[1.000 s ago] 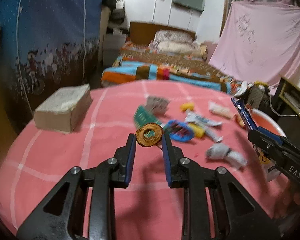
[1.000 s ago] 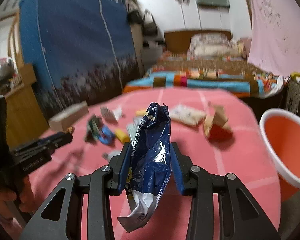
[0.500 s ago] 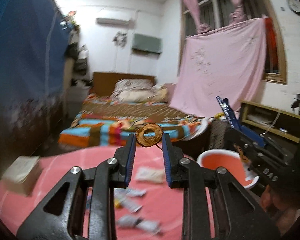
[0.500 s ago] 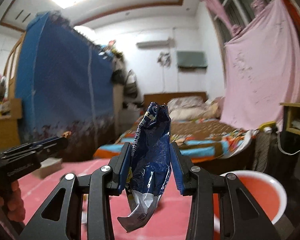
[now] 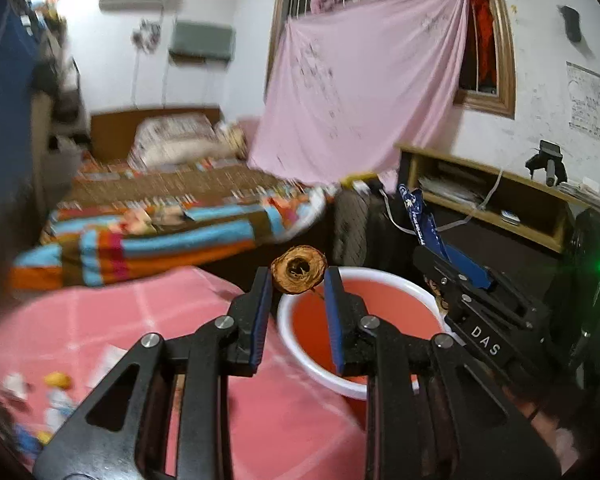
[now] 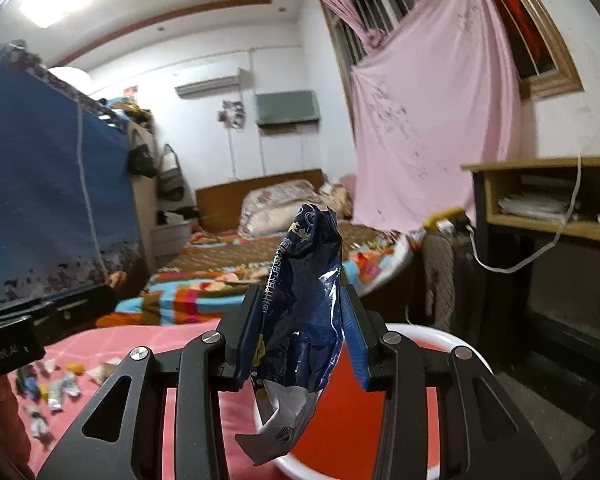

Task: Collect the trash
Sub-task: 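Carry both items over the bucket and open both tools to drop them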

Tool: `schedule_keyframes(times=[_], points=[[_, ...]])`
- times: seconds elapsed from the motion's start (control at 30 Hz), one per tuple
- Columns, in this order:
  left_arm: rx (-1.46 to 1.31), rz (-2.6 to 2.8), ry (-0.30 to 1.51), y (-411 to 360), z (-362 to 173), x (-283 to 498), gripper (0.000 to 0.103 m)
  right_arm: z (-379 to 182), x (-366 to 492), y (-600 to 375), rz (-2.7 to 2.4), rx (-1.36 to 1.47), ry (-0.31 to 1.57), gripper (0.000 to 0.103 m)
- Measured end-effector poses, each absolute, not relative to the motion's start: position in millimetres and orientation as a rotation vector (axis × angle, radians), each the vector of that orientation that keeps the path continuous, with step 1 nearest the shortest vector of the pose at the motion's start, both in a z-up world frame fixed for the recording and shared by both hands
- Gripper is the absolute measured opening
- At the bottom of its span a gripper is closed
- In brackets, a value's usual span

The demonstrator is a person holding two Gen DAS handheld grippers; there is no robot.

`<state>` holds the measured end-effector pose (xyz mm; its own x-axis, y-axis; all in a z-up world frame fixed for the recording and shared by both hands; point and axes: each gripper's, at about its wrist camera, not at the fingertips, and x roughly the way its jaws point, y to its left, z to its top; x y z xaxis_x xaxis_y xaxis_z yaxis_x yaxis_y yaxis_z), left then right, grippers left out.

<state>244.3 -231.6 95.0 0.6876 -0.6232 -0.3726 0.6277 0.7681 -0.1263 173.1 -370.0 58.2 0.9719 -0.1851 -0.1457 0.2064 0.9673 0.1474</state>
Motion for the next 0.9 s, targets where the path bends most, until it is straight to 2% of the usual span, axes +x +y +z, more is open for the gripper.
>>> schedule_keyframes(times=[0.27, 0.57, 0.67, 0.73, 0.9], points=[[-0.011, -0.758, 0.644, -282.6, 71.4, 274.8, 0.008, 33.3, 180.4, -398.8, -0.230, 0.262, 0.250, 0.039], [-0.026, -0.733, 0.753, -303.3, 48.9, 291.3, 0.009, 19.1, 188.9, -415.6, -0.250, 0.338, 0.334, 0.043], [-0.034, -0.723, 0.776, -307.4, 42.3, 295.4, 0.013, 15.7, 186.0, -419.7, -0.260, 0.354, 0.345, 0.049], [-0.041, -0.713, 0.776, -306.4, 41.0, 296.4, 0.018, 15.9, 186.7, -421.2, -0.262, 0.364, 0.344, 0.050], [-0.067, -0.688, 0.769, -297.0, 41.8, 294.5, 0.023, 18.1, 184.3, -420.2, -0.267, 0.372, 0.333, 0.051]])
